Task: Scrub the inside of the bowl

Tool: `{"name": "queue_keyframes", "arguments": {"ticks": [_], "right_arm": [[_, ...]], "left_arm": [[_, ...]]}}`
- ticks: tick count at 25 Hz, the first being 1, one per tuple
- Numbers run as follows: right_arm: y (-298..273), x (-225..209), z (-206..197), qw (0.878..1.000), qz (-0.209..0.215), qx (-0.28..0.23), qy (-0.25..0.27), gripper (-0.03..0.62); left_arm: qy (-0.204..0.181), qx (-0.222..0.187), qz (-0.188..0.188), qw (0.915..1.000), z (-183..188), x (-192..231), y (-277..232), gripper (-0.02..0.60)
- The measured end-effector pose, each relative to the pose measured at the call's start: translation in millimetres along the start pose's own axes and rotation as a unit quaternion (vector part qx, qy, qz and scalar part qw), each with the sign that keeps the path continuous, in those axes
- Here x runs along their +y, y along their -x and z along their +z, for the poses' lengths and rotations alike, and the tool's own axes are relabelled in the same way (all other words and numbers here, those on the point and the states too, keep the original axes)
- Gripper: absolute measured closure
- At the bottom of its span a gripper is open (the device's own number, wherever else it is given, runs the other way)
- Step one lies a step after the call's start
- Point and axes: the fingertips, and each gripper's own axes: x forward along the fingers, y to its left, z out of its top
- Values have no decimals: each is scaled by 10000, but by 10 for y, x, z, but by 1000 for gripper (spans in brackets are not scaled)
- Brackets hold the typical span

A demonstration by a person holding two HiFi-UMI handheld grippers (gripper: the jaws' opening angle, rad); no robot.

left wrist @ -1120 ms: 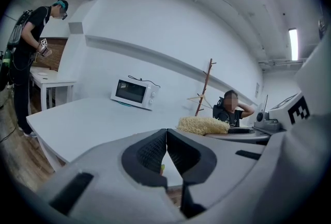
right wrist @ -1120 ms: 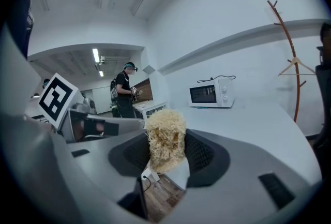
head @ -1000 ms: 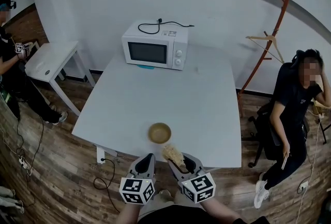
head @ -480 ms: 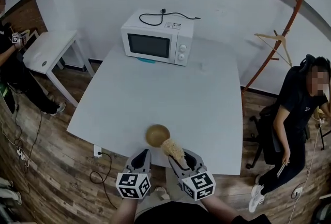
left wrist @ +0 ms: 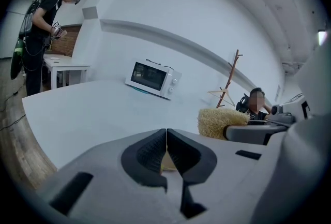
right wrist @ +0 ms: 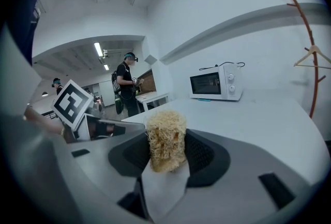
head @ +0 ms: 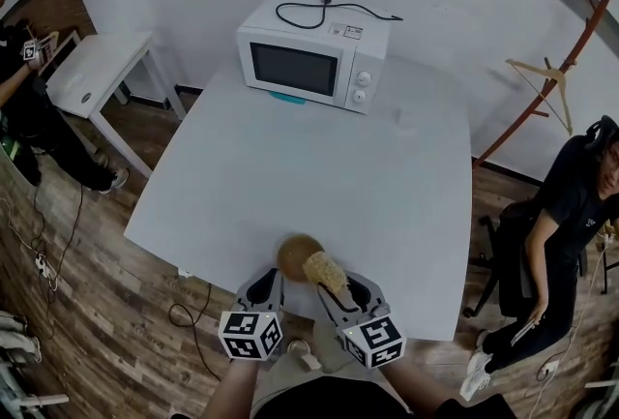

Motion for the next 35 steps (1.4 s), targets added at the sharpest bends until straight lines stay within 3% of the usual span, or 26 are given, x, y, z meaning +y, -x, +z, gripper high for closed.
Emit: {"name": "queue_keyframes", "arguments": {"ticks": [8, 11, 21, 24, 35], "right_arm": [[-204, -92, -25, 9998, 108, 138, 45, 414], [-236, -126, -43, 9998, 67, 162, 7, 416], [-300, -176, -70, 9997, 29, 213, -127, 414], [-308, -190, -93, 9997, 25, 224, -128, 416], [-273, -188, -196, 9994, -29, 325, -138, 414]], "left_arm": [[163, 276, 112, 9994, -134, 205, -309, 558], [234, 419, 131, 9988, -223, 269, -418, 463], [774, 645, 243, 9946, -398, 404, -698, 479], [882, 642, 293, 9936, -436, 433, -733, 511], [787, 487, 373, 9950, -378, 393, -679, 546]]}}
